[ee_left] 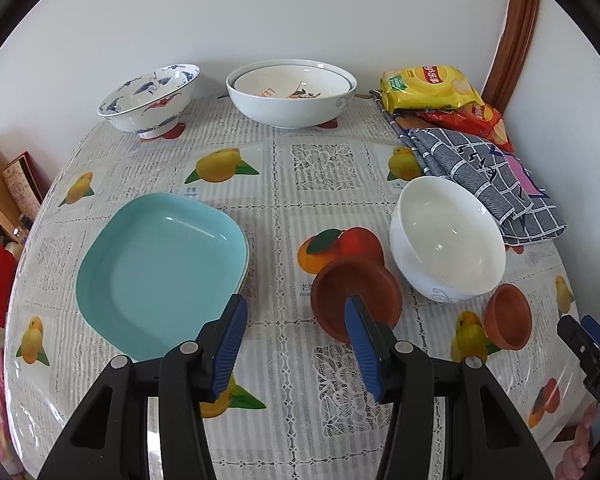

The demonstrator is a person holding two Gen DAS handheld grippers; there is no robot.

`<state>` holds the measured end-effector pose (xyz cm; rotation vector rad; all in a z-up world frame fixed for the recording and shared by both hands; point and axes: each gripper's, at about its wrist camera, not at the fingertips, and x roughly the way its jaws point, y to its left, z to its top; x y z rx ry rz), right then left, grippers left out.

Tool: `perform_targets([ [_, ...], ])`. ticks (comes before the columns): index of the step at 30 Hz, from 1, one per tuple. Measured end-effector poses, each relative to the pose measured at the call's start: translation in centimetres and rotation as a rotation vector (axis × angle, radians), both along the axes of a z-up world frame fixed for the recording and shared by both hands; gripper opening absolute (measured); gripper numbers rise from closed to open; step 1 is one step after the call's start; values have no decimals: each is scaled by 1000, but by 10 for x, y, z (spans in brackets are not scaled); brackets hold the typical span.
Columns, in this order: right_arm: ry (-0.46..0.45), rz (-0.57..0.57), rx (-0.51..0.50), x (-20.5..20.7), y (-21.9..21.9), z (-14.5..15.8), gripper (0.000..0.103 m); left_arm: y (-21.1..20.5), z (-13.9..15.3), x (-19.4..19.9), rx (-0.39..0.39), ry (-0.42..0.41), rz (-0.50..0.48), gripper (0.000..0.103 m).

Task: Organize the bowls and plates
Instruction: 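Move both grippers toward the two small terracotta dishes, then close the left gripper on one terracotta dish while the right gripper closes on the other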

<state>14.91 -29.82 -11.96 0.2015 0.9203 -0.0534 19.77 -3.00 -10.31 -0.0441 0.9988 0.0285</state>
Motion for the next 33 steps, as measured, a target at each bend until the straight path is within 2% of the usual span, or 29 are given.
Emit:
perform_targets([
  [3,23,-10,-10,5,-4,-12,93,-4,-9,6,3,25,0,49],
  [8,69,2,-3,15,-7,-31,78,-8,-22,18,8,49,30,49],
  [12,80,24,6,21,-6,-43,74,-9,-31,26,13,58,35,49],
  [14,92,23,11,25,-6,-49,65,-9,-36,30,15,73,35,49],
  [18,119,25,40,32,-6,-61,58,-10,-45,37,14,92,36,49],
  [21,122,30,22,36,-3,-65,57,-10,-51,40,8,104,33,49],
  [23,116,32,6,38,-3,-66,51,-10,-55,42,7,107,32,48],
  [26,114,26,1,41,-3,-66,43,-10,-60,46,-15,127,25,41],
  [27,114,26,-1,42,-2,-66,41,-10,-63,48,-26,135,17,35],
  [30,113,39,-9,44,0,-67,32,-10,-64,49,-43,127,7,29],
  [33,111,63,-1,45,4,-66,20,-9,-64,50,-68,129,-6,19],
])
